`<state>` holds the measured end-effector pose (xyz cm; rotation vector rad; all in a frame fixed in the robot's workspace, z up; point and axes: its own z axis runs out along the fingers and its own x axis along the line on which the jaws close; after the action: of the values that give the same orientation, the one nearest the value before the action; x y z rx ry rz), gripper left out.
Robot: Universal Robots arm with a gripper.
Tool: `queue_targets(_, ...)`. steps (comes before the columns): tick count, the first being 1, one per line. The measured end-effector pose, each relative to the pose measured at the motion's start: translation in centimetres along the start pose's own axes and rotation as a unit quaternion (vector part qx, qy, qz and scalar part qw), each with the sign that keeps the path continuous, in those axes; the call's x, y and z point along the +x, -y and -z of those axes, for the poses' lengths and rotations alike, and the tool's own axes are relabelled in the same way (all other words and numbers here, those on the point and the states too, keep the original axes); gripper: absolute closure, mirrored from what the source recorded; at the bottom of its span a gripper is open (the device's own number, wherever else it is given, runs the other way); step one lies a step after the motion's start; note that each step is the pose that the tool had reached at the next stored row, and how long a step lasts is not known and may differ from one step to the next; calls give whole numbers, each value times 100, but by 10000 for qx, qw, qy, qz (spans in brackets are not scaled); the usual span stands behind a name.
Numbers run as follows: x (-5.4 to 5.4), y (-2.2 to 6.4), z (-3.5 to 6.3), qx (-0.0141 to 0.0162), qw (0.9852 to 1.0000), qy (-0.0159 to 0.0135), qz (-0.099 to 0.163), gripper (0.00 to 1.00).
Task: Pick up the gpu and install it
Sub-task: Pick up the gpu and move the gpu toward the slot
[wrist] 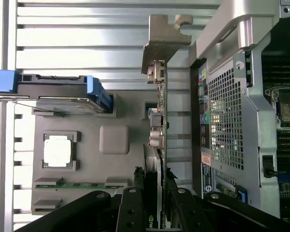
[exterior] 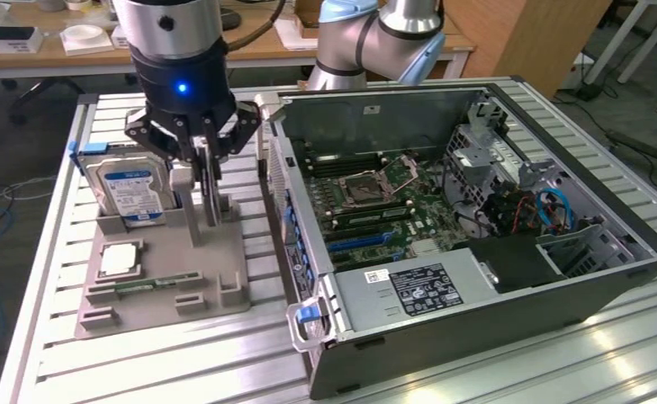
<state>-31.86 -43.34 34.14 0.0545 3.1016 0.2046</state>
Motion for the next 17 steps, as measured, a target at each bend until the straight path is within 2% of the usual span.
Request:
queue_targets(8, -3, -19, 138, -5, 10000, 11, 1, 73)
queue_targets(9, -2, -21, 149, 7, 10000, 12, 1, 73)
queue_targets(10, -2, -22, 154, 41, 10000, 14, 1, 73)
queue_targets(14, -3, -23, 165, 250, 9997, 20, 10, 73)
queue_targets(15, -3, -23, 165, 288, 9996, 21, 11, 73)
queue_targets(16, -3, -22, 165, 311, 9995, 21, 12, 73)
queue_targets(17, -4, -22, 165, 315, 9995, 22, 13, 73)
